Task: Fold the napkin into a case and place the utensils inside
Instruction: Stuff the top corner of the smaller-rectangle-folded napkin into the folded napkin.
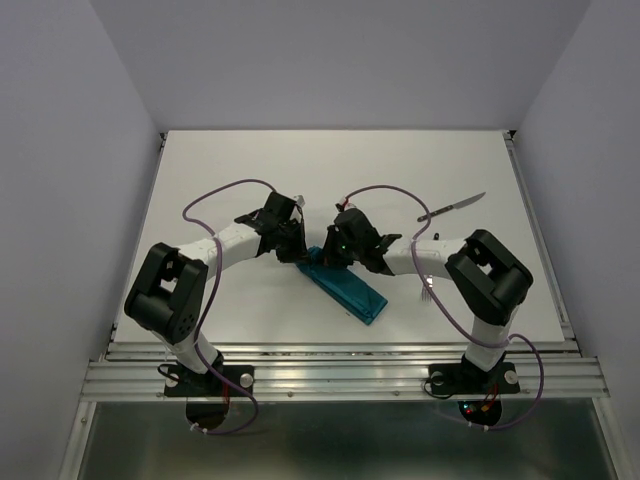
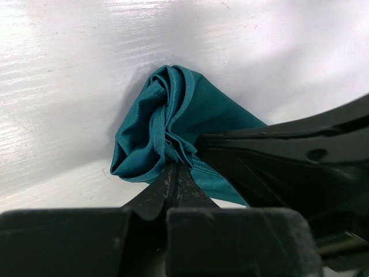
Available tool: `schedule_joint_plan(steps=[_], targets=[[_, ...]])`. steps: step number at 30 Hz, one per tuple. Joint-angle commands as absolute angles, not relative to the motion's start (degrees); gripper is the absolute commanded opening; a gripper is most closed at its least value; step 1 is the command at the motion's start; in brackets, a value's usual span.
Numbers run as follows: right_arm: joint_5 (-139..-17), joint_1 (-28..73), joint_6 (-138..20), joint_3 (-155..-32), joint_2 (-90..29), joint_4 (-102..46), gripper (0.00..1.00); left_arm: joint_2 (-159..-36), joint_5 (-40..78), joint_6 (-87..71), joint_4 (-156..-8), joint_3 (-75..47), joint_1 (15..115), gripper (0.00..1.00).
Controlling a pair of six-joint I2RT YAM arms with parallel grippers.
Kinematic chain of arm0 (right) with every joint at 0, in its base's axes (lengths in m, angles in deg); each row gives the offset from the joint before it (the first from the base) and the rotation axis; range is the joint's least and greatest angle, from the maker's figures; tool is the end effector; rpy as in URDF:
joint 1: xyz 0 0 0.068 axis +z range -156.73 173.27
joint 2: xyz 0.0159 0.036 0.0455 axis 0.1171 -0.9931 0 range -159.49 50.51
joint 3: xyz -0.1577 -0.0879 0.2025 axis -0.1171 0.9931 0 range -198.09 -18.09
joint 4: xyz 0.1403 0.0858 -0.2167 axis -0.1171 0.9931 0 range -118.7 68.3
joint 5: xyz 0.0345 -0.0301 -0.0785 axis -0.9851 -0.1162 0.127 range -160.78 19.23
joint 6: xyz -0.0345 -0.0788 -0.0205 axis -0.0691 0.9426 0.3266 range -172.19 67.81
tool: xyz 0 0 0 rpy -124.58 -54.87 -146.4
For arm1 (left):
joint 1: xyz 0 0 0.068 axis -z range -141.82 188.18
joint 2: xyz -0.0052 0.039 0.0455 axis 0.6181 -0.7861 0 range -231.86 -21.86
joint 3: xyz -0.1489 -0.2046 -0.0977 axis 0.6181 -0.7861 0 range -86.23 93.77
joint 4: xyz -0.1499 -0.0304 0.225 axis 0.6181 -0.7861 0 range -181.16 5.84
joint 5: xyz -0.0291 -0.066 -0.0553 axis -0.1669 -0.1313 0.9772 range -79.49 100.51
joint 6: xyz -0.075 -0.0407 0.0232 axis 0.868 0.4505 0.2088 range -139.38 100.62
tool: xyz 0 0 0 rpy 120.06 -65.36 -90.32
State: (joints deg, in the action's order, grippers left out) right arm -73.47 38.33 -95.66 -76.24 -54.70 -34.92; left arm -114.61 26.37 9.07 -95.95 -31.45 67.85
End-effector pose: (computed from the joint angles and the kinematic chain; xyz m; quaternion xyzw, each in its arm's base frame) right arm 0.2960 0.3017 0.1203 -0.0224 0.9089 0.3056 0.2829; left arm 0.3093 -0.2010 0.1510 0.0574 0.9294 -0.2788 0.2350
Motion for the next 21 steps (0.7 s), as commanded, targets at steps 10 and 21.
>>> schedule_joint_plan(steps=[10, 21], targets=[[-71.92, 38.36, -96.4, -77.68, -53.2, -37.4, 0.01, -115.29, 27.91, 6.64, -93.74, -30.6, 68.24, 0.0], [-76.13, 38.36, -97.54, -78.03, -55.05, -40.82, 0.01, -115.03, 28.17, 6.46, -93.74, -30.42, 68.24, 0.0]])
